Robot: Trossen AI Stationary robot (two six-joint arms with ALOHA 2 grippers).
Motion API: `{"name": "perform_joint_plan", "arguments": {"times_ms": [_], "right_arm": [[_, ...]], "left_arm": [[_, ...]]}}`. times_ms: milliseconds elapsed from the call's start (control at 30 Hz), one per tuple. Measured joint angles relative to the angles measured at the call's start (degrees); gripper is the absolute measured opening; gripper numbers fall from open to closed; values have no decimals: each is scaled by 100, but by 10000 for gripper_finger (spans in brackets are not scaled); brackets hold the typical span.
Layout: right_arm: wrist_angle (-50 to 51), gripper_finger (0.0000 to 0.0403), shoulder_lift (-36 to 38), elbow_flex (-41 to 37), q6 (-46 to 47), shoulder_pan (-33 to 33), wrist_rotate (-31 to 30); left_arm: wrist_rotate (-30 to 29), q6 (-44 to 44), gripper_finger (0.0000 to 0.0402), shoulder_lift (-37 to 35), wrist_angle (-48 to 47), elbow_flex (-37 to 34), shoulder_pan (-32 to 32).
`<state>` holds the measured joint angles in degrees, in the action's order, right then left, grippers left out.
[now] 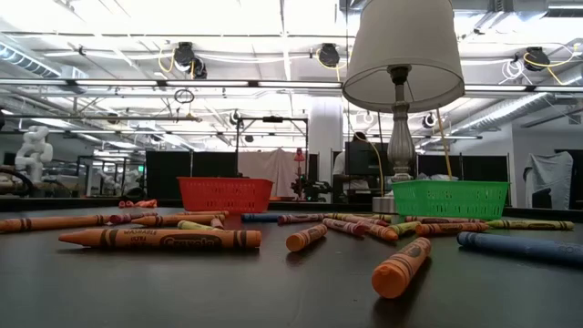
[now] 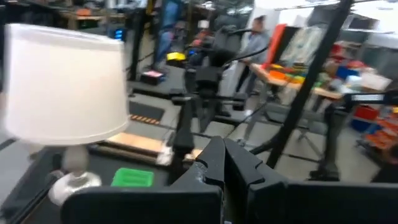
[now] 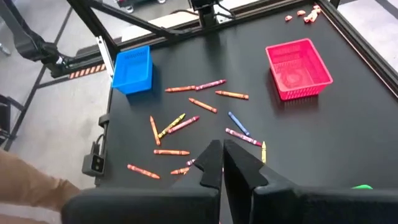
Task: Sort crayons
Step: Put the red crayon into the green basket
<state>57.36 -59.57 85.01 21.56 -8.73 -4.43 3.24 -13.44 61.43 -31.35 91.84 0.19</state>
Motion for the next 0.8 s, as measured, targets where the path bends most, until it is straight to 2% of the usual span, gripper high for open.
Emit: {"name": "perform_joint_plan", "arguments": {"times_ms": [233, 400, 467, 567, 800], "right_arm": [[273, 0, -21, -1, 160, 0, 15], [315, 0, -119, 0, 187, 0, 15], [313, 0, -186, -2, 664, 0, 20], [330, 0, -322, -2, 1139, 0, 13], [731, 0, -956, -4, 804, 0, -21]], "left_arm": [[-97, 19, 0, 136, 162, 3, 0], [-95, -207, 0, 381, 1037, 3, 0], [-97, -440, 0, 477, 1180, 6, 0], [-98, -800, 0, 635, 1143, 4, -15], [-300, -1177, 0, 929, 594, 3, -301]]}}
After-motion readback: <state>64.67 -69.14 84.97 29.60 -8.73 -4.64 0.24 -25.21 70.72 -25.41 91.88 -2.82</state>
